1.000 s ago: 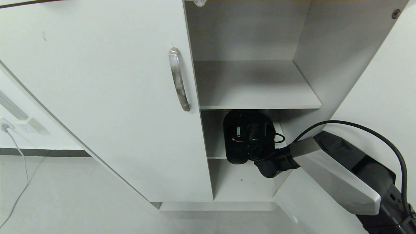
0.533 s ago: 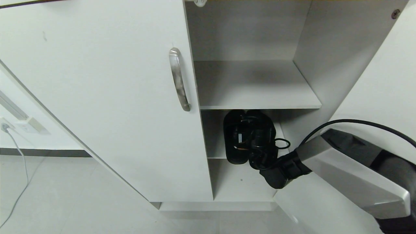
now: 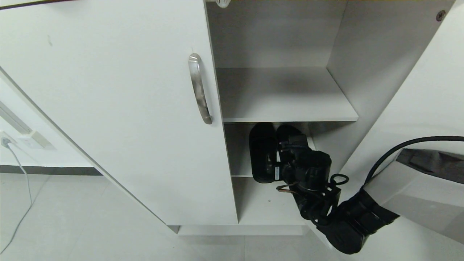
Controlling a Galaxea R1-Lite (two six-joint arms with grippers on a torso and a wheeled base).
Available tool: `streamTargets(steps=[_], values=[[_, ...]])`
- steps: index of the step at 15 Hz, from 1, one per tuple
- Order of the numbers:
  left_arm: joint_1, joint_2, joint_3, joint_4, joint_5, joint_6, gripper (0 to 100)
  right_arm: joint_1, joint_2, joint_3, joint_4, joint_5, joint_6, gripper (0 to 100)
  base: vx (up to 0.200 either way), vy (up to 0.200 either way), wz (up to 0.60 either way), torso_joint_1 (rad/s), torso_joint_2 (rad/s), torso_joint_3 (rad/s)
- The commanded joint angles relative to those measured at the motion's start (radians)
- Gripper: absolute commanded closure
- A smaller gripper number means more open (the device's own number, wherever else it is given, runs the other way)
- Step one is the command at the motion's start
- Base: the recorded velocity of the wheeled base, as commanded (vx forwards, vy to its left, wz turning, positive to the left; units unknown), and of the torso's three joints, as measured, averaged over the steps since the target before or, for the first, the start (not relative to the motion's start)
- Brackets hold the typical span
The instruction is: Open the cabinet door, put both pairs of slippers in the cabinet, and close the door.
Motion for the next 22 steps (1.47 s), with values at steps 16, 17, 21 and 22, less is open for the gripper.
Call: streamTargets(steps=[16,17,21,22], values=[[0.0,0.002,0.0,0.0,-0.002,0.0,100,0.065,-0.104,0.161,-0.03,0.033,0.012,0,-0.063,0.0,0.0,0.0,0.0,0.0],[0.0,0.002,0.0,0.0,-0.002,0.0,100,0.066,-0.104,0.164,-0.03,0.031,0.012,0,-0.2,0.0,0.0,-0.002,0.01,0.002],[0.0,0.002,0.0,0.0,-0.002,0.0,100,0.066,-0.104,0.165,-0.03,0.031,0.012,0,-0.05,0.0,0.0,0.003,0.0,0.001],[0.0,0.002,0.0,0.0,-0.002,0.0,100,0.066,-0.102,0.165,-0.03,0.031,0.012,0,0.0,0.0,0.0,0.0,0.0,0.0]])
